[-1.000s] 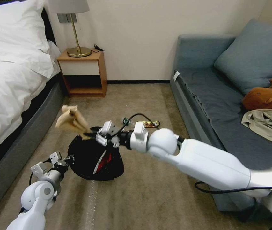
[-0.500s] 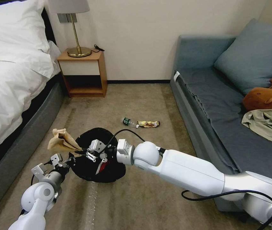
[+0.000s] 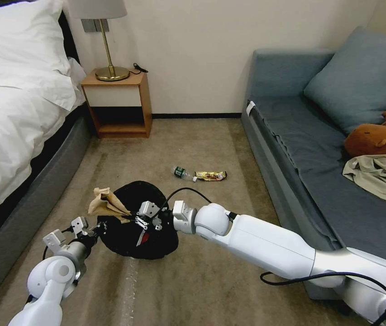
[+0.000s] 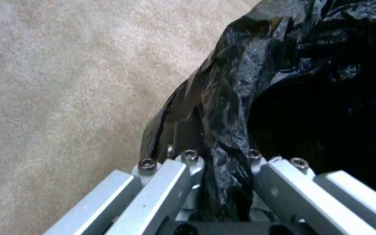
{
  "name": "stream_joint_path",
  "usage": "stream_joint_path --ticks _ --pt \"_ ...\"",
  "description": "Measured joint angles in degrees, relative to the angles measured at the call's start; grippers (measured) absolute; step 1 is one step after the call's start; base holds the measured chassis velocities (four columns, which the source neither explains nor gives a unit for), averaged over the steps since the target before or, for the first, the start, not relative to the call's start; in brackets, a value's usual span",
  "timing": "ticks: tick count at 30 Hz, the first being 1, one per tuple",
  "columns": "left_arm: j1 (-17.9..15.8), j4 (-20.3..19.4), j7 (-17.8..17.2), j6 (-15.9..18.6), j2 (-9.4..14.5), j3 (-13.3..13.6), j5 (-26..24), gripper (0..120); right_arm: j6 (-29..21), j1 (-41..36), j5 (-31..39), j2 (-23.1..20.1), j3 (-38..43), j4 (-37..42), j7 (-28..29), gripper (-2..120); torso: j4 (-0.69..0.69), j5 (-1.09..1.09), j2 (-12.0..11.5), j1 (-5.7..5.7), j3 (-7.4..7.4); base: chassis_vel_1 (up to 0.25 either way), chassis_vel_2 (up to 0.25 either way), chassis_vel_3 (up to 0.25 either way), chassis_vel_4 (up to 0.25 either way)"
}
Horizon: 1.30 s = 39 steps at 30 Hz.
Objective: Pick up the trash bin, then pick up the garbage on the floor and place it into the trash bin.
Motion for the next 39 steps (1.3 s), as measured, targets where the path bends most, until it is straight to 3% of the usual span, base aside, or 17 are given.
stream_joint_path --ticks 6,11,18,19,26,28,39 --pt "0.5 -1.3 -0.7 0.9 0.4 -0.4 0.0 3 0.4 -0.9 -1.0 -0.2 0.6 -0.9 -0.1 13 0.00 0.00 0.0 0.00 0.00 0.000 0.000 0.000 0.000" --pt "0.8 -2.6 -1.5 2.1 0.6 -0.7 -0.6 3 0.6 -1.4 -1.5 -1.4 1.3 -1.2 -0.2 33 0.00 0.01 0.0 0.00 0.00 0.000 0.000 0.000 0.000" --pt "0.9 -2.7 -1.7 2.2 0.6 -0.7 -0.7 3 0.7 -1.4 -1.5 -2.3 1.7 -1.0 -0.2 51 0.00 0.00 0.0 0.00 0.00 0.000 0.000 0.000 0.000" --pt "1.0 -2.8 -1.9 2.2 0.5 -0.7 -0.7 3 0.8 -1.4 -1.5 -2.6 1.8 -0.8 -0.2 61 0.00 0.00 0.0 0.00 0.00 0.000 0.000 0.000 0.000" --pt "1.6 -3.8 -2.4 2.2 0.7 -0.9 -1.1 3 1.0 -1.6 -0.6 -3.4 3.2 1.4 0.6 83 0.00 0.01 0.0 0.00 0.00 0.000 0.000 0.000 0.000" --pt "2.1 -4.9 -3.0 2.3 1.1 -1.5 -1.8 3 0.4 -0.4 0.8 -5.0 4.8 4.4 1.6 94 0.00 0.01 0.0 0.00 0.00 0.000 0.000 0.000 0.000" --pt "5.1 -9.3 -4.2 2.8 2.0 -3.0 -3.2 3 -1.7 2.0 3.6 -9.1 11.2 10.3 6.9 100 0.00 0.01 0.0 0.00 0.00 0.000 0.000 0.000 0.000"
